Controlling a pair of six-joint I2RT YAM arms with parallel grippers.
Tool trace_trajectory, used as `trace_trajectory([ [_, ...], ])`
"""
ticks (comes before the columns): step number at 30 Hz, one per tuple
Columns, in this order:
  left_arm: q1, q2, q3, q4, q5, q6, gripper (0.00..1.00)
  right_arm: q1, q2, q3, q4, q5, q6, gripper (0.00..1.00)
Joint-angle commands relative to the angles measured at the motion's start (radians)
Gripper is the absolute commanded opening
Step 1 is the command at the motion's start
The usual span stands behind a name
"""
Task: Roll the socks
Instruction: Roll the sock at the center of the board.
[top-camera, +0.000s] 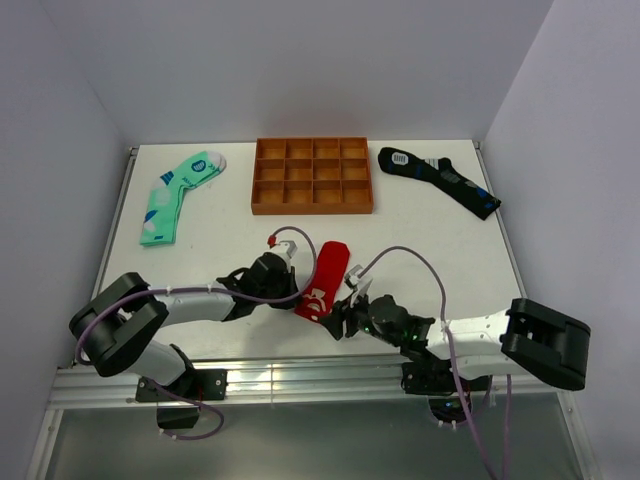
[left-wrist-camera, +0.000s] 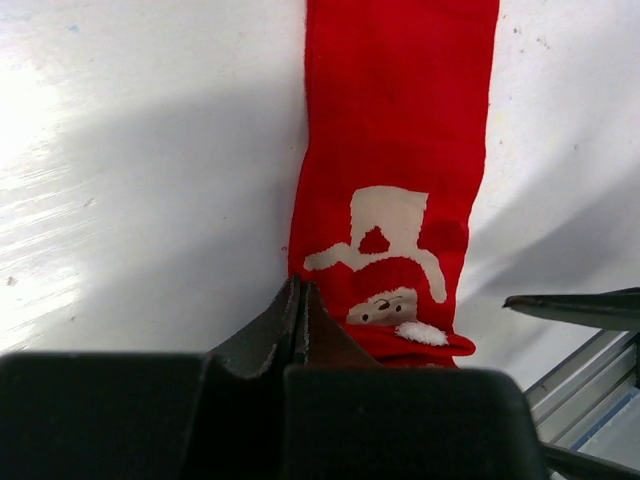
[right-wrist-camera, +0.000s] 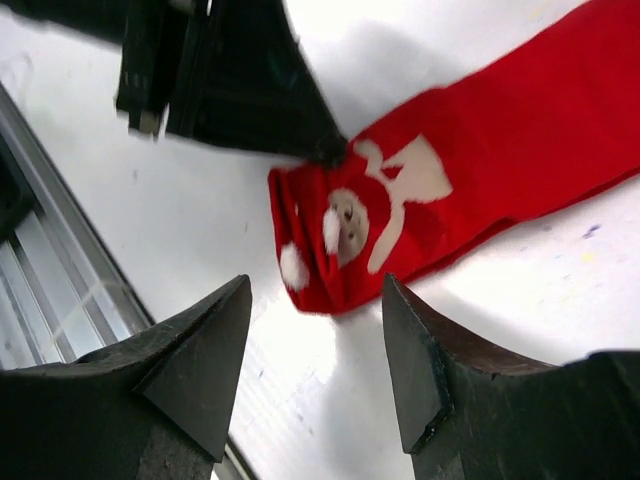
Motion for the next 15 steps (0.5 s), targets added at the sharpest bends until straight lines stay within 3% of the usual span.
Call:
trace_trajectory([
  [1,0.016,-0.013,0.003,-0.119,0.025,0.049,0.0,0.044,0.04,0.036,0.041,0.054,-0.027,0.62],
  [15,0.029,0.004,0.013,-0.12,0.059,0.054,0.0,0.214,0.117,0.142,-0.077,0.281,-0.088,0.63],
])
